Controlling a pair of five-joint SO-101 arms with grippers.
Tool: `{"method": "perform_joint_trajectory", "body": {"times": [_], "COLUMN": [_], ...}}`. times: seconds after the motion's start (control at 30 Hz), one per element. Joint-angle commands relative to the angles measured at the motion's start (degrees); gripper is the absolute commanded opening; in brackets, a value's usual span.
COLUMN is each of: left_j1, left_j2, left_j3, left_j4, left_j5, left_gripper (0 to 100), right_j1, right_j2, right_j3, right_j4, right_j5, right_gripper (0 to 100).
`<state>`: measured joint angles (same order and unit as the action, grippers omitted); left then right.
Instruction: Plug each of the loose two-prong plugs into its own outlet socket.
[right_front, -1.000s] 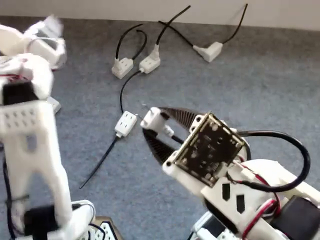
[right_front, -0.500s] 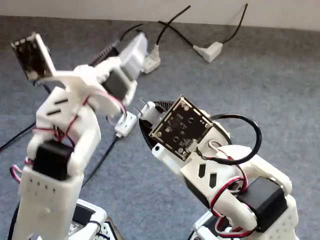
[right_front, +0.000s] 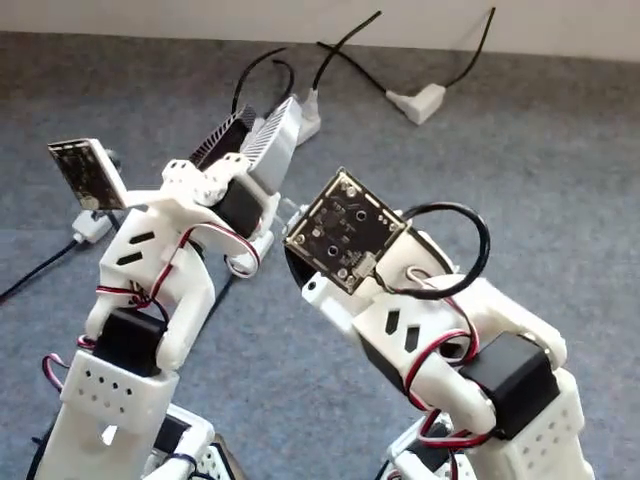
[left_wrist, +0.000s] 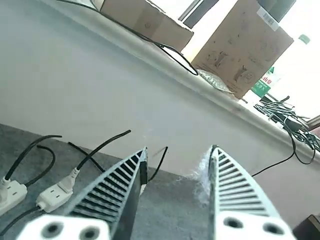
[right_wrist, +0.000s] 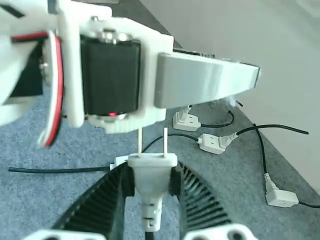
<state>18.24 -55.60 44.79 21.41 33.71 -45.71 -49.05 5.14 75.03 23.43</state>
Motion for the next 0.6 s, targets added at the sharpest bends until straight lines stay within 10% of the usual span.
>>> {"method": "perform_joint_trajectory", "body": {"times": [0.0, 0.57], "left_j1": [1.4, 3.3], "left_j2": [0.3, -0.1], "left_j3": [1.6, -10.2], "left_j4": [-1.1, 7.5], "left_j5": [-4.1, -4.1], "left_gripper": [21, 21], "right_j1": [0.2, 2.3], "right_j2": [-0.2, 0.4], "right_j3": [-0.9, 7.1], "right_j4": [-1.5, -8.2], "right_j5": [-0.4, 3.5], "right_gripper": [1.5, 1.5]}}
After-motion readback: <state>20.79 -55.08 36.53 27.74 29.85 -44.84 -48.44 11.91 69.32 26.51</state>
